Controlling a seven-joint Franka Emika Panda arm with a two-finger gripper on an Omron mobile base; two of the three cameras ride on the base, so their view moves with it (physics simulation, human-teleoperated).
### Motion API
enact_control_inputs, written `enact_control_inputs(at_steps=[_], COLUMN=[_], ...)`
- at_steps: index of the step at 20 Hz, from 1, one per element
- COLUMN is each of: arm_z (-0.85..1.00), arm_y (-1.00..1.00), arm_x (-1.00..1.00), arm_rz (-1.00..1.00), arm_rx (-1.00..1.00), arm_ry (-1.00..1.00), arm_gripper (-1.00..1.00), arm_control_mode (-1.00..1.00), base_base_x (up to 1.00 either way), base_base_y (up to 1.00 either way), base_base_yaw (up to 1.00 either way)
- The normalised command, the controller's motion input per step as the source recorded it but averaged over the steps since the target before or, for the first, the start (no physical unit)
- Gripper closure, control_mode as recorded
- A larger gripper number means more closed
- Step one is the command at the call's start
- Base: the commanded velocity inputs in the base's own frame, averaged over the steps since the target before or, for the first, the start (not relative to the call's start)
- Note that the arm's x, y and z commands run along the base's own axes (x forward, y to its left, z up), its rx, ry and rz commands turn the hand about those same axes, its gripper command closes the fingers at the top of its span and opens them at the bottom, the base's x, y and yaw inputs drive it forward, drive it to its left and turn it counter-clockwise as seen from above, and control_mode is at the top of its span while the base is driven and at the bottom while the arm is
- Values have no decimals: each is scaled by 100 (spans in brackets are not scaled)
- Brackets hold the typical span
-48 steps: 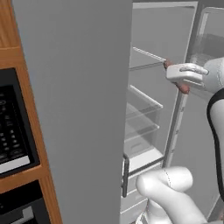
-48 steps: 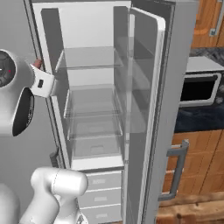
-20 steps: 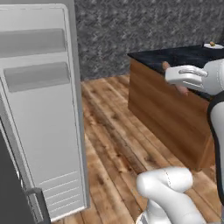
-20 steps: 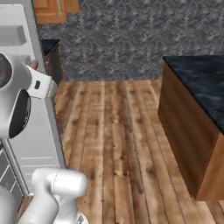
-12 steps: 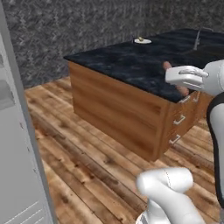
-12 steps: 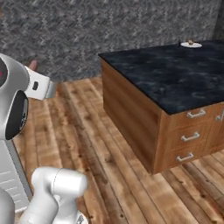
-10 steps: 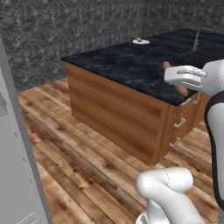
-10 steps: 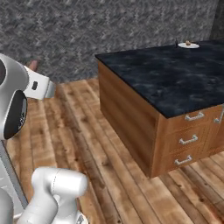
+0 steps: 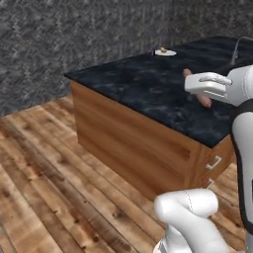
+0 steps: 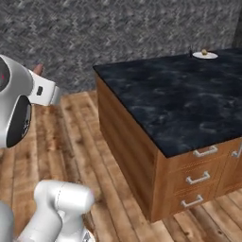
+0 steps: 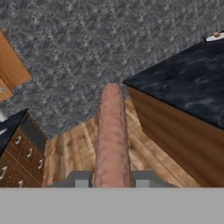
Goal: Move the hot dog bun to the plate on the dining table and place the condiment next to that plate. Then navigate to the fridge and take the sausage and place it on the plate as well.
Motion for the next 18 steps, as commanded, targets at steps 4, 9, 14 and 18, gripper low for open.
enact_control_inputs(at_steps=[4, 9, 14, 18], arm_z=[0, 0, 0, 0], arm_y=[0, 0, 0, 0], arm_x=[0, 0, 0, 0], arm_rz=[0, 0, 0, 0], arm_rx=[0, 0, 0, 0], arm_ry=[0, 0, 0, 0], arm_gripper=[100, 100, 100, 100], arm_control_mode=[100, 100, 100, 100], base_base_x=[100, 100, 100, 100], base_base_y=[-11, 0, 24, 51], base_base_yaw=[10, 2, -1, -8])
